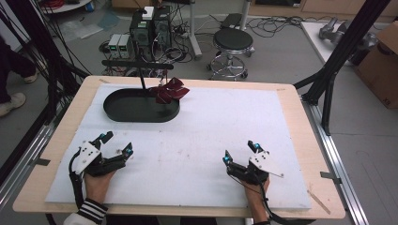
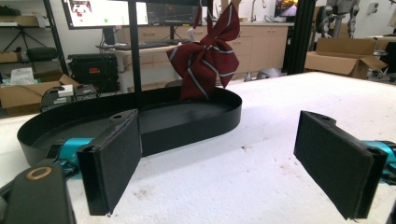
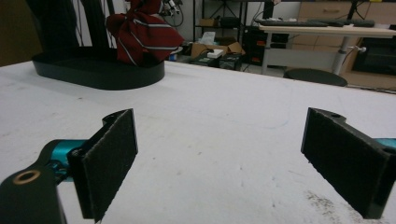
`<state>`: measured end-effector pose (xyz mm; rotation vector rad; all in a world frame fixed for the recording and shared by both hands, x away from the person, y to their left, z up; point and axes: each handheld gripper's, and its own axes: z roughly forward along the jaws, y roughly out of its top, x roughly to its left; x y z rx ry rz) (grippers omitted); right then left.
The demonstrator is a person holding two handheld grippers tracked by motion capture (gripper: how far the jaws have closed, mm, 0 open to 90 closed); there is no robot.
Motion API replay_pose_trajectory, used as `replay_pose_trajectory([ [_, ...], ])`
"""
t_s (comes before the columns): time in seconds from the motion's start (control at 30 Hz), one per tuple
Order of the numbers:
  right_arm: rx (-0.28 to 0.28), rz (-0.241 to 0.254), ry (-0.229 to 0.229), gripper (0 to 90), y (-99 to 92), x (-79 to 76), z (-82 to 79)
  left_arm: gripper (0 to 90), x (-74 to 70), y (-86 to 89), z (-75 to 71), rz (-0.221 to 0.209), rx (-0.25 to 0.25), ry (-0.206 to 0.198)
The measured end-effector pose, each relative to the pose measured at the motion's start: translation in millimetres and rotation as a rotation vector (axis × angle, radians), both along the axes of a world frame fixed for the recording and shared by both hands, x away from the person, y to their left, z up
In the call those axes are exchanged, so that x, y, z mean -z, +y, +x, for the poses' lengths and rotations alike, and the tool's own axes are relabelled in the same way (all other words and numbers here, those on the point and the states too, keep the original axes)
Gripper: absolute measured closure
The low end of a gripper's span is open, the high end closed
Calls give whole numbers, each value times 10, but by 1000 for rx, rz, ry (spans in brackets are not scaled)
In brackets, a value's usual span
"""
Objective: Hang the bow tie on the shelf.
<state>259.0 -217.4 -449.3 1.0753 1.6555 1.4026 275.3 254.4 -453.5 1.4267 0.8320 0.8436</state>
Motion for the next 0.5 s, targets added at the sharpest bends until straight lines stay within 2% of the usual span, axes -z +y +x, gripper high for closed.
replay_pose_trajectory([
  [0.23, 20, 26, 17, 97, -78, 1, 53, 155, 3, 8, -8, -4, 0, -8],
  [0.33, 13, 9, 13, 97, -63, 2, 50, 155, 2, 7, -6, -4, -1, -5],
  [0.5, 14, 15, 16, 97, -67, 3, 52, 155, 1, 6, -7, -4, -2, -4],
])
